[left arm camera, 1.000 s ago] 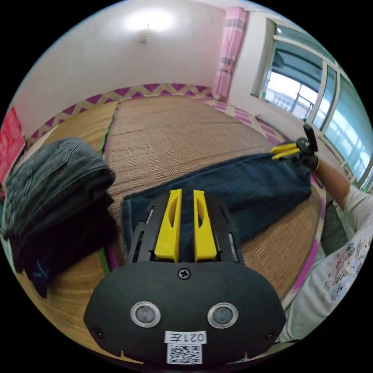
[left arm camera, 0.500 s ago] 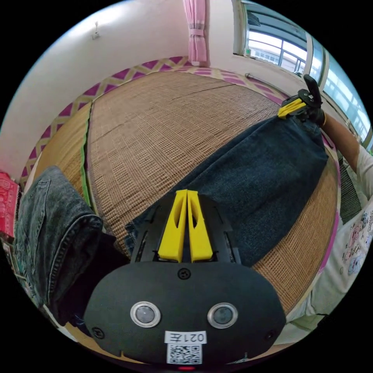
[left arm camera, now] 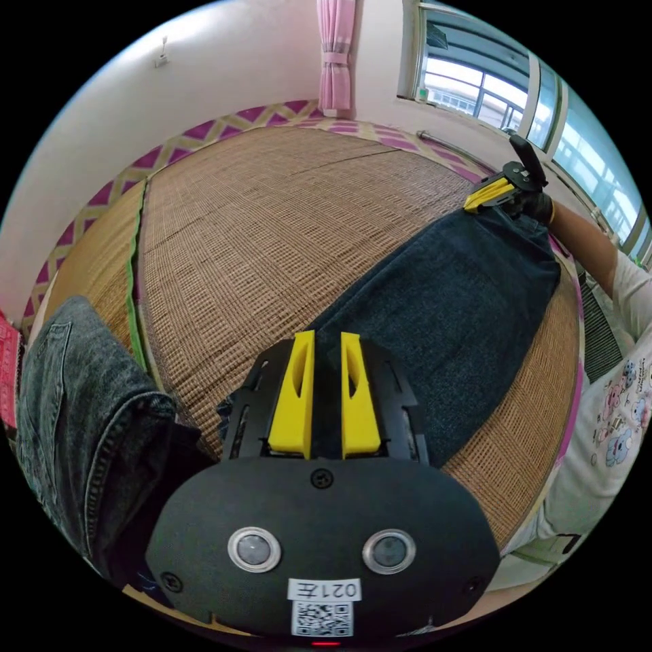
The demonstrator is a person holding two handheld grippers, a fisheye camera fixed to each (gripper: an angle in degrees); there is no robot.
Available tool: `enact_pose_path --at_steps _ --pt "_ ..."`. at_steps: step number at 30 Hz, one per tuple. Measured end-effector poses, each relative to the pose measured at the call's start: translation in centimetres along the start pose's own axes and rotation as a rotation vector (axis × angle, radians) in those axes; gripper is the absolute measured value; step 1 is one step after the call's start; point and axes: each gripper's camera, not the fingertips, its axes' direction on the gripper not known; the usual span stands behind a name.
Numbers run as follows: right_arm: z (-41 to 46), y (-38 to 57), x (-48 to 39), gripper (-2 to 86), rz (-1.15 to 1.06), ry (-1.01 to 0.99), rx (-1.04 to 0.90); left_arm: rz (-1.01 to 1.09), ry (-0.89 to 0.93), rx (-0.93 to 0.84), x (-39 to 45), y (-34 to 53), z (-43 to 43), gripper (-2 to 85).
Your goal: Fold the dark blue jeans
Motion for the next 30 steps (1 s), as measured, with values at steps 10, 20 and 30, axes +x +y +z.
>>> enact_pose_path --at_steps 10,20,30 --pt "-2.9 1.7 -0.5 -1.0 0.089 0.019 0.145 -0.038 -0.076 0.037 -0.2 0.7 -0.1 -0.9" --pt "-5.0 6.5 -11.3 -1.0 -0.141 -0.138 0.146 -0.456 -0.112 0.274 -1.6 11.6 -10.2 0.0" --pt "-8.6 17.9 -16.8 -0.8 -0.052 -0.249 0.293 -1.04 0.27 0.35 -2.0 24.8 -7.2 10.0"
